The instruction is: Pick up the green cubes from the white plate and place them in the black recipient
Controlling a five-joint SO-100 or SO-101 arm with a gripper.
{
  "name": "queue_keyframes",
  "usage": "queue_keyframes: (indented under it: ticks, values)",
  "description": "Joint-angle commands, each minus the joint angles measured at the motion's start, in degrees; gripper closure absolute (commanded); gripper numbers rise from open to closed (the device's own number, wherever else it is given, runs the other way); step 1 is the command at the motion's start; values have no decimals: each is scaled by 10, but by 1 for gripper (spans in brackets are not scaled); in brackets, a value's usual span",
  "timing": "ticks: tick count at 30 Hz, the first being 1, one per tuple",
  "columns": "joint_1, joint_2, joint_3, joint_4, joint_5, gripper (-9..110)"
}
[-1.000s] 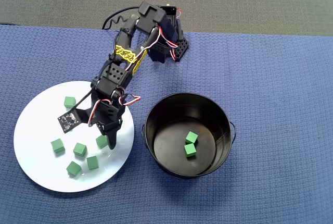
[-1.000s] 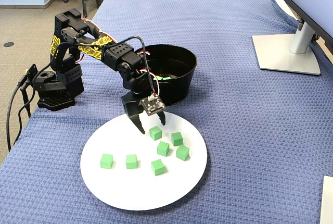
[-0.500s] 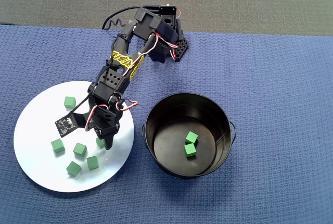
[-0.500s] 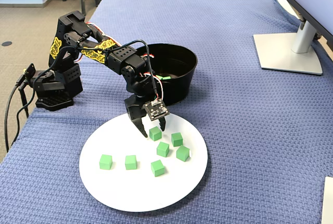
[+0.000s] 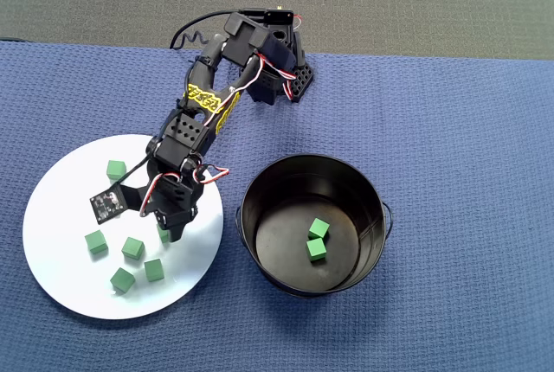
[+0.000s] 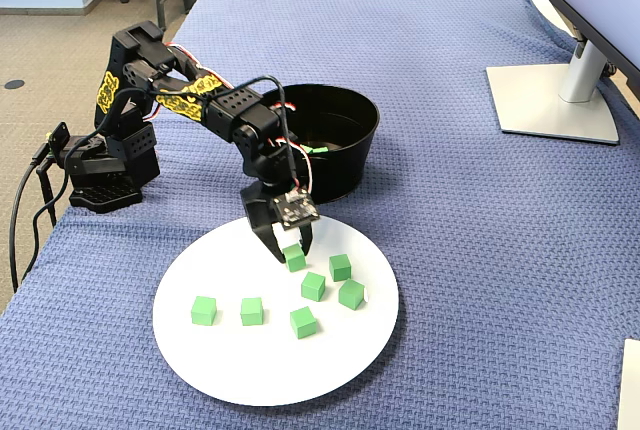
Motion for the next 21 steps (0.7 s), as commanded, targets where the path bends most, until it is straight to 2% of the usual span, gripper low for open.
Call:
queue_keyframes:
  ticks: [1, 6, 12, 17, 21]
  values:
    - [5, 142, 35, 1, 45, 101]
    - [15, 324, 54, 92, 171, 101]
    - [4, 496, 55, 178, 262, 101]
    - [-131, 577, 106, 178, 359, 101]
    - [-254, 571, 183, 103, 446, 102]
